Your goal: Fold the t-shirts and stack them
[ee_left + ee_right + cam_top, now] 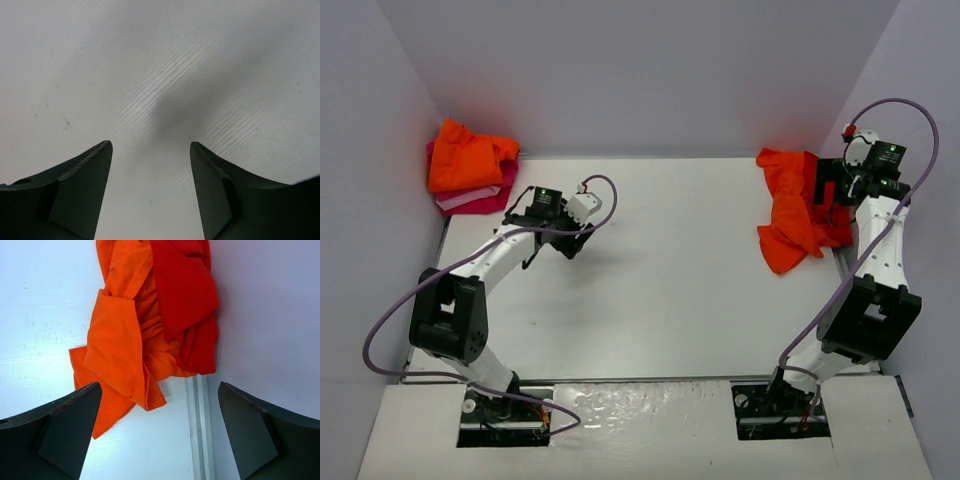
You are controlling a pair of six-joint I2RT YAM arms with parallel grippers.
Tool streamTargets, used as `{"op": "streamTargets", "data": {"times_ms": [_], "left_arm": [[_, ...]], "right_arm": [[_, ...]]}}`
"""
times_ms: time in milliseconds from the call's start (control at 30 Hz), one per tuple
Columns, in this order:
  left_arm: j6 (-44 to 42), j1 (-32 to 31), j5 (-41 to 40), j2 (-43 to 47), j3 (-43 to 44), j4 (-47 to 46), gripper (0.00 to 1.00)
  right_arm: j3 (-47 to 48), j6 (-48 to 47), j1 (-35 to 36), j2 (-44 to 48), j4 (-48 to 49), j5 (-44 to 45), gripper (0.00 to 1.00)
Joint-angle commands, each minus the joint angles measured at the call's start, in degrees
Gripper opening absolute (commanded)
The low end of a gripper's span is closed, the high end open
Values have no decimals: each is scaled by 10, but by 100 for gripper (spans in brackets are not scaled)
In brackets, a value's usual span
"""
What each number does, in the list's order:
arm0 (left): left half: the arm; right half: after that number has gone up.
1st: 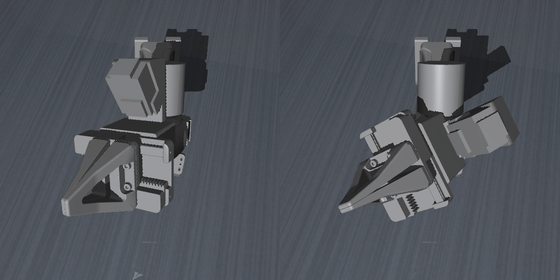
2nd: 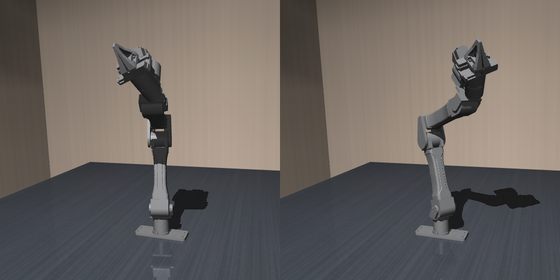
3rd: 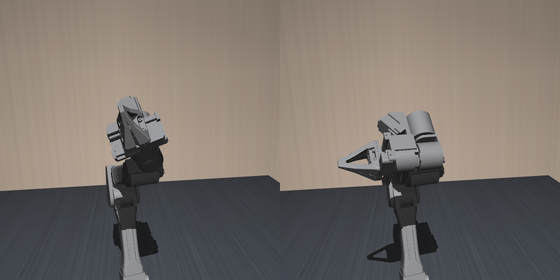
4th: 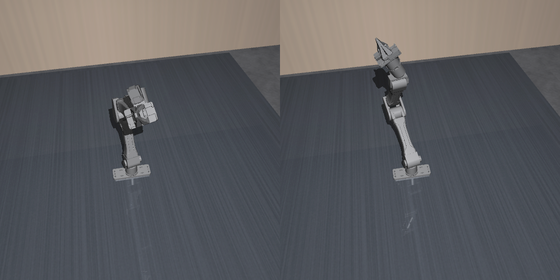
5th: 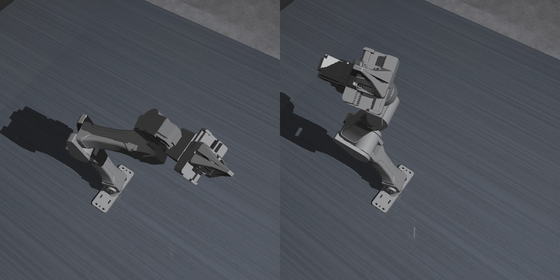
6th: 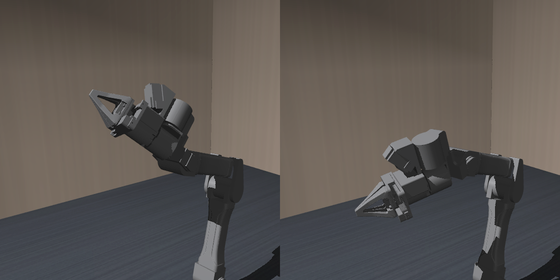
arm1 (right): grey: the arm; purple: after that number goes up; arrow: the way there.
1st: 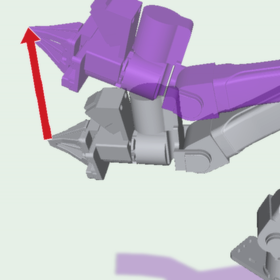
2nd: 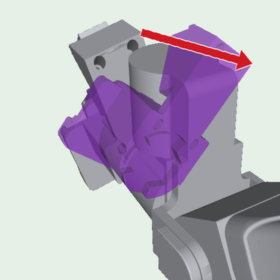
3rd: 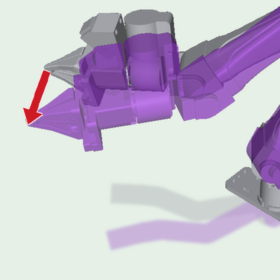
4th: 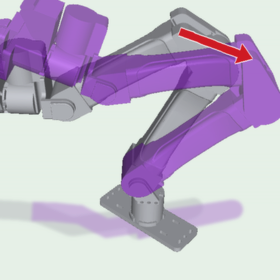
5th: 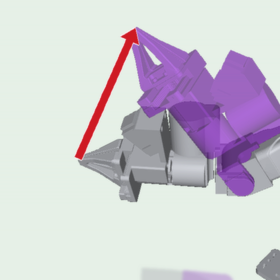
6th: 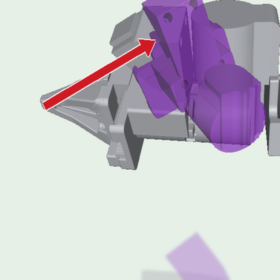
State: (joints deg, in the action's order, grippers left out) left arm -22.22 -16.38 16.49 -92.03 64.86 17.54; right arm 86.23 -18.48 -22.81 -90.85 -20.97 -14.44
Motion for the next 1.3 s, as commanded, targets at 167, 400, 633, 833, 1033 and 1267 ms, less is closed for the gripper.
{"op": "streamTargets", "data": {"times_ms": [167,400,633,833,1033,1267], "left_arm": [[5,4,-2,20,9,-33,60],[3,4,6,13,20,-15,60],[-2,5,6,33,9,-15,60],[0,5,10,21,13,-18,60],[2,5,8,20,12,-26,60],[11,5,-12,29,13,-37,60]], "right_arm": [[7,-29,14,-13,7,-5,100],[-7,-27,99,-153,-15,63,93],[77,-23,128,-281,-36,93,94],[118,-24,132,-328,-41,167,33],[83,-55,156,-287,-43,108,0],[44,-182,286,-146,-135,-102,0]]}}
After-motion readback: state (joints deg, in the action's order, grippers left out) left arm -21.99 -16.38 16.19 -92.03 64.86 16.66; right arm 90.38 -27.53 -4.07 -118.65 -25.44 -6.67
